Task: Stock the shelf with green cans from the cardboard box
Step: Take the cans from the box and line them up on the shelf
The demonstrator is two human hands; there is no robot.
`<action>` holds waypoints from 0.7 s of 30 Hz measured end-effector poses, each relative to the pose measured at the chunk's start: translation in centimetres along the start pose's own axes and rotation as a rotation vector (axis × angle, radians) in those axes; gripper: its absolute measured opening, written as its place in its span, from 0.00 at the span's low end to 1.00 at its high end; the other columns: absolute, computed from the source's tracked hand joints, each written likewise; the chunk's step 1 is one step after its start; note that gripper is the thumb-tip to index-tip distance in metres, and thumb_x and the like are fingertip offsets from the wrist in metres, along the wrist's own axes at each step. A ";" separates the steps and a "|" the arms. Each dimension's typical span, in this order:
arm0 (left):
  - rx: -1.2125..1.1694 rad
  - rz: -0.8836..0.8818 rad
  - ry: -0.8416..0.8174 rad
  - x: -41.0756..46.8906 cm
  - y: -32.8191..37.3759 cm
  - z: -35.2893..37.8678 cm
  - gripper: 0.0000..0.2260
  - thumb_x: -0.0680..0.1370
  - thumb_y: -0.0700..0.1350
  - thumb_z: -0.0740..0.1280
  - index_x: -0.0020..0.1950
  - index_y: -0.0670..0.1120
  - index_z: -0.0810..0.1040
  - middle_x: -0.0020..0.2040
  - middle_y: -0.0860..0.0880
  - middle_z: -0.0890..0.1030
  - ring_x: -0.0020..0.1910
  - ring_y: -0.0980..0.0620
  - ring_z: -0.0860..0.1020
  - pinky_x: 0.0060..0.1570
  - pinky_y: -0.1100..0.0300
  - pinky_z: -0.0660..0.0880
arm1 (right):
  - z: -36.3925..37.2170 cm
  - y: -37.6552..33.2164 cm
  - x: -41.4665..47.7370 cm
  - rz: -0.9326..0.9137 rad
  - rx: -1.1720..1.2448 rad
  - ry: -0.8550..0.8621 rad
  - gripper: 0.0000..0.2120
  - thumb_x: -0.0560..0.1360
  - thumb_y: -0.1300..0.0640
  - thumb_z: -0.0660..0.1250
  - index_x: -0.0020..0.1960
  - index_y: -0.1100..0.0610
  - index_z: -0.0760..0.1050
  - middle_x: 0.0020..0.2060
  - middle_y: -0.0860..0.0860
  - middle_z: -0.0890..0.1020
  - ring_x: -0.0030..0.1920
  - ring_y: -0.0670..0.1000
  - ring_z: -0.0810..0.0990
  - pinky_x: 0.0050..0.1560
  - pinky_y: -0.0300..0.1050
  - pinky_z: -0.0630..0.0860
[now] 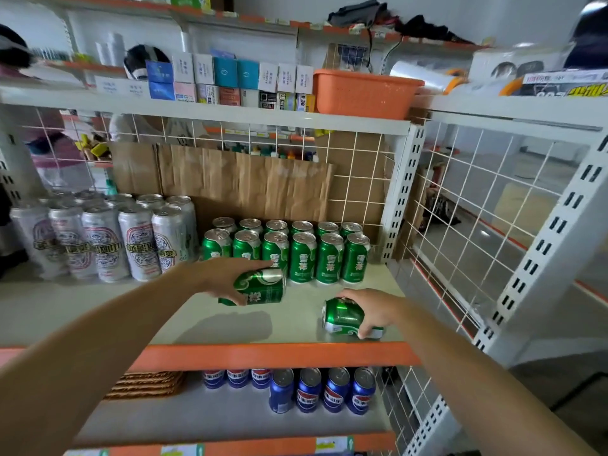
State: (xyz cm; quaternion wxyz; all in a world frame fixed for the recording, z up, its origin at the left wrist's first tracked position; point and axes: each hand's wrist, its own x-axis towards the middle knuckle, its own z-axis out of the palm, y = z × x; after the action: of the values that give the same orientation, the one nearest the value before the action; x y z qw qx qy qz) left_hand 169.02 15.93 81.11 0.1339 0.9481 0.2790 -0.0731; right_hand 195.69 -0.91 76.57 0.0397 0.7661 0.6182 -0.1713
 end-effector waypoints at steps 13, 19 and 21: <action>-0.180 0.058 0.067 0.2 0.7 -0.4 0.41 0.72 0.48 0.72 0.73 0.65 0.48 0.71 0.50 0.66 0.57 0.52 0.72 0.55 0.59 0.73 | -3.3 -4.7 -0.3 -0.117 0.348 0.245 0.42 0.69 0.48 0.74 0.76 0.49 0.55 0.73 0.51 0.63 0.71 0.53 0.65 0.67 0.48 0.65; -0.161 0.108 0.122 0.3 2.8 -1.9 0.41 0.73 0.48 0.71 0.74 0.64 0.47 0.68 0.51 0.68 0.53 0.54 0.70 0.42 0.67 0.68 | -4.6 -7.6 0.0 -0.132 0.648 0.245 0.49 0.58 0.40 0.77 0.73 0.47 0.60 0.65 0.49 0.72 0.58 0.51 0.78 0.61 0.53 0.74; -0.162 0.131 0.127 0.3 3.4 -2.1 0.41 0.73 0.48 0.72 0.74 0.64 0.46 0.68 0.51 0.68 0.54 0.54 0.70 0.44 0.67 0.69 | -4.7 -7.7 0.3 -0.146 0.687 0.252 0.44 0.58 0.41 0.78 0.69 0.50 0.65 0.61 0.49 0.76 0.58 0.50 0.77 0.60 0.55 0.76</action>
State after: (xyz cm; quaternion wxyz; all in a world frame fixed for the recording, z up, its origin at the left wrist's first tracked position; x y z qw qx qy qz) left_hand 171.25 14.00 83.81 0.1964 0.9531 0.2295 0.0187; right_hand 189.32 2.40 82.06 -0.3083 0.7039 0.5775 -0.2757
